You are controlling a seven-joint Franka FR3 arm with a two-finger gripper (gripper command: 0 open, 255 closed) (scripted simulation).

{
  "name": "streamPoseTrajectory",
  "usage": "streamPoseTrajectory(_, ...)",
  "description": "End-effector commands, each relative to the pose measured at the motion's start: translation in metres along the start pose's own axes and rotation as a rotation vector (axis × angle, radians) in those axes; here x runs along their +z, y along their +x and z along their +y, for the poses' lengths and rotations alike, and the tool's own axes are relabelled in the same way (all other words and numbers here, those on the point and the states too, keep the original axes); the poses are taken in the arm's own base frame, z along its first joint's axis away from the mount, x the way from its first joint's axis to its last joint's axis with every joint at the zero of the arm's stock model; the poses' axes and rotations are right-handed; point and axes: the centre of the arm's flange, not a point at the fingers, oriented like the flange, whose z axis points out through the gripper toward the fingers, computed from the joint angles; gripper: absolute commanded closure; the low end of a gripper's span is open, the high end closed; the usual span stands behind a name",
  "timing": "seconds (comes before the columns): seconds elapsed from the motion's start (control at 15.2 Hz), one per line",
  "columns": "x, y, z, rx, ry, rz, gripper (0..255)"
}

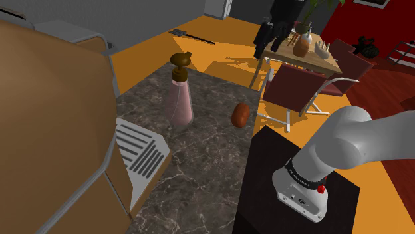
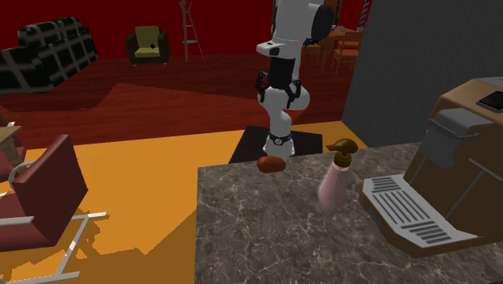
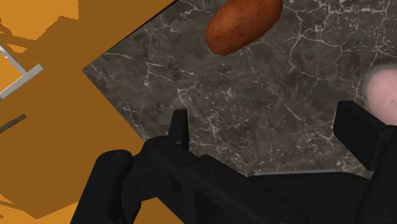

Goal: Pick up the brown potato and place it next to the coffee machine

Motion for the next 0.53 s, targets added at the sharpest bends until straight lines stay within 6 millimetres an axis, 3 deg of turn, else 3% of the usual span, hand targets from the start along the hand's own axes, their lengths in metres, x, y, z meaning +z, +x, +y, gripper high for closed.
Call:
streamPoseTrajectory(0.0, 0.0, 0.0, 0.0, 0.0, 0.0, 0.0, 0)
streamPoseTrajectory(0.46, 0.093, 0.015, 0.023, 0.434, 0.064, -0.09, 0)
